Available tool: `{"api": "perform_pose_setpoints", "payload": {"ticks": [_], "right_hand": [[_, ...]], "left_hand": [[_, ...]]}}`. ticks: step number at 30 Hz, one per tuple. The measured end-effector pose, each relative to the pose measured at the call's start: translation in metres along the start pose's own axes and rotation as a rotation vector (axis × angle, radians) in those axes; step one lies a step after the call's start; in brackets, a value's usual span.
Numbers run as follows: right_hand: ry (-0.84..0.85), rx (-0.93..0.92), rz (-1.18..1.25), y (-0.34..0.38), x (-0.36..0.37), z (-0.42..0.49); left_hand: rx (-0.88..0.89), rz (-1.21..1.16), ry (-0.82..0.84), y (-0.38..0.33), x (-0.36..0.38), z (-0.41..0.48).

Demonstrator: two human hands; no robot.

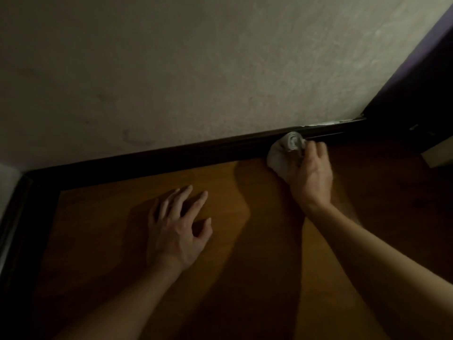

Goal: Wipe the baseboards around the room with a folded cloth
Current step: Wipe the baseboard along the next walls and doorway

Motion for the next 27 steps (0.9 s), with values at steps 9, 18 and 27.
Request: {"api": "perform_pose_setpoints", "payload": {"ticks": [9,18,27], "right_hand": [[-0.02,0.042,-0.031,-0.038,-0.021,0.02],[-0.028,0.008,-0.004,-0.034,-0.015,0.017],[0.002,0.036,0.108,0.008,0.003,-0.007]], "left_hand": [[-0.021,0.003,0.031,-0.004,-0.001,-0.001],[-0.027,-0.013,0.043,-0.005,-0.002,0.0],[-0.009,0.029,0.051,-0.005,-0.002,0.0]]}}
Point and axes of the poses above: each hand's wrist, its own z-axis towards the middle knuckle, its own x-axis out of the palm, y = z × x, the point moved 5 cm from there along z, towards the middle knuckle, and after that the axes turned 5 degrees about x, right-handed, at the moved point
